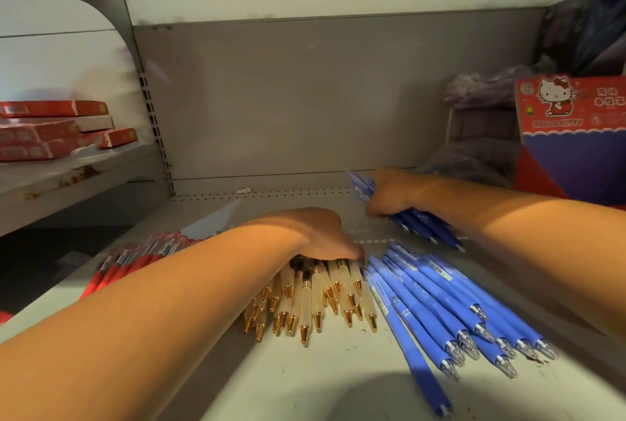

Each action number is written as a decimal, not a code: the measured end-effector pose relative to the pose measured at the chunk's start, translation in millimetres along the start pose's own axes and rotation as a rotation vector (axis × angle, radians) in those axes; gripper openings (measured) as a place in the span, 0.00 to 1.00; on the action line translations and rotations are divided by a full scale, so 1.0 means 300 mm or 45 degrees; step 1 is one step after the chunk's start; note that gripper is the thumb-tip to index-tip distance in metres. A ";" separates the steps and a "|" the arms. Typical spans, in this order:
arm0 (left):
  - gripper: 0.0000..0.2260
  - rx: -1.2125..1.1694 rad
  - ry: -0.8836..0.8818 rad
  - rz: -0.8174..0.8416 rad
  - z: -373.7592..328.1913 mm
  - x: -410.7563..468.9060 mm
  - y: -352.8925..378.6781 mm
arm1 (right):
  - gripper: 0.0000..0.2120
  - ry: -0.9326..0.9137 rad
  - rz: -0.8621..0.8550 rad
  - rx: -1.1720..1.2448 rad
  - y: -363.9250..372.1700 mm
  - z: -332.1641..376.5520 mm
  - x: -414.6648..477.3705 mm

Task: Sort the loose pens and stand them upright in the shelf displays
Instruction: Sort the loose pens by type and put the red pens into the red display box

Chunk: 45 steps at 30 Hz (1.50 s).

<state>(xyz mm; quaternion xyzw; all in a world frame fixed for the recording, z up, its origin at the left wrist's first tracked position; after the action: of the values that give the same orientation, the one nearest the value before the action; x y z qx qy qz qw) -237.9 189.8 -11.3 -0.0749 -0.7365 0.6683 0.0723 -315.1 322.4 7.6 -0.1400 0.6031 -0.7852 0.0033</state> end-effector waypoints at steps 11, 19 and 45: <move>0.21 -0.155 -0.091 -0.406 -0.060 -0.022 -0.127 | 0.13 0.241 0.271 0.437 -0.088 0.009 -0.170; 0.17 -0.176 0.098 -0.343 -0.181 -0.014 -0.049 | 0.04 0.257 0.338 0.518 -0.072 -0.010 -0.343; 0.21 -0.208 0.076 -0.331 -0.208 0.007 0.070 | 0.65 -0.350 0.267 0.366 -0.080 -0.138 -0.669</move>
<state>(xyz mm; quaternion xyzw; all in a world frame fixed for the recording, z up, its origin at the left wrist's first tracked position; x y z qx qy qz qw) -226.7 252.9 -26.3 -0.0044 -0.7895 0.5885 0.1739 -127.7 403.2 -22.7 -0.1803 0.4902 -0.8320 0.1869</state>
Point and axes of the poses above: each hand's wrist, its own x-axis towards the middle knuckle, its own y-axis out of the palm, z = x × y, the point moved 3 cm from there along x, towards the middle knuckle, and after that the axes turned 12 degrees about -z, right-handed, at the moved point
